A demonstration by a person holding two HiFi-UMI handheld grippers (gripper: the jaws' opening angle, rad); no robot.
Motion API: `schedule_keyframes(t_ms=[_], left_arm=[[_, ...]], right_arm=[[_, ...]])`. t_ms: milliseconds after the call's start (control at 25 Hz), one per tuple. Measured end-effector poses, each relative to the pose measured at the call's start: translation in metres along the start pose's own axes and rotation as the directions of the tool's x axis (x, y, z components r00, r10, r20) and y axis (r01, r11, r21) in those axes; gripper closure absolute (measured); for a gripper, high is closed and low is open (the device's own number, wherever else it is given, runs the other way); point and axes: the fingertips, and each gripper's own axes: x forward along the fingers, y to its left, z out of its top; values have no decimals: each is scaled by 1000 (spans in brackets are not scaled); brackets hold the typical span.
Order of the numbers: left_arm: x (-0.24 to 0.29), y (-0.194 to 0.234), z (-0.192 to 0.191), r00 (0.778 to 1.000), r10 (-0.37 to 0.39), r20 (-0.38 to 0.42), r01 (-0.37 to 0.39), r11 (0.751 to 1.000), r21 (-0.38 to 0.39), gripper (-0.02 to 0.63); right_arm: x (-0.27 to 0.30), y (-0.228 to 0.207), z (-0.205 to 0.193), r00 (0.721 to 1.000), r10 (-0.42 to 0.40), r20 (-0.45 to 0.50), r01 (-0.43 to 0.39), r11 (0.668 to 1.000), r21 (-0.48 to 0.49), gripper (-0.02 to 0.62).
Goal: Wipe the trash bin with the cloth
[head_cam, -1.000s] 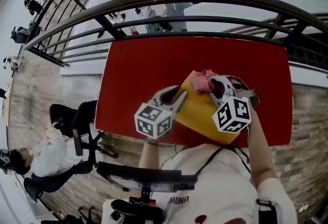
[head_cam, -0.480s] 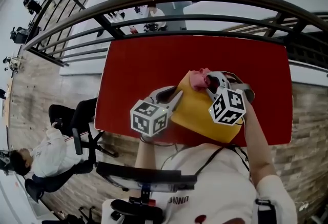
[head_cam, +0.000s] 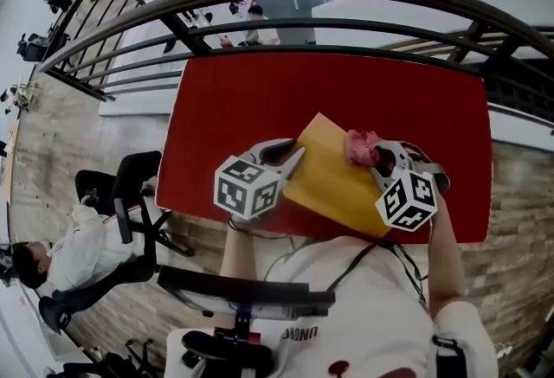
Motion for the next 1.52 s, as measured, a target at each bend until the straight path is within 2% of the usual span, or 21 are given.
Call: schedule_keyframes(t_ms=[320,560,800,920,1120,1240,1400,1520], left_arm=[[-4,6,-3,1000,-5,1,5,1000,-26,525],[-6,5,-5,1000,-9,-7,9,999,-31,526],[-14,1,-10,999,-15,-28,15,1000,-28,529],[-17,0,-14,999,-16,-36,15,1000,-26,531],[-25,-1,-21,998,-18,-57,17,1000,-17,532],[-31,-3,-26,997,-21,-72,20,1000,-12,532],[-34,-8,-32,995,-30,-95,30,1000,-6,534],[-35,-7,-35,994,-38,-105,38,999,-2,534]], right_arm=[[-42,27,-76,990,19,-139,4,987,160,534],[-55,27,-95,984,6,-180,28,982,187,534],[-54,-14,-60,990,-98,-101,112,983,147,534],[-35,-28,-30,992,-116,-37,120,988,102,534],[5,-34,36,994,-71,89,68,997,30,534],[25,-30,68,991,-24,134,27,1000,-15,534],[43,-16,82,990,46,131,-36,997,-74,534],[44,-9,79,990,68,127,-60,996,-68,534]])
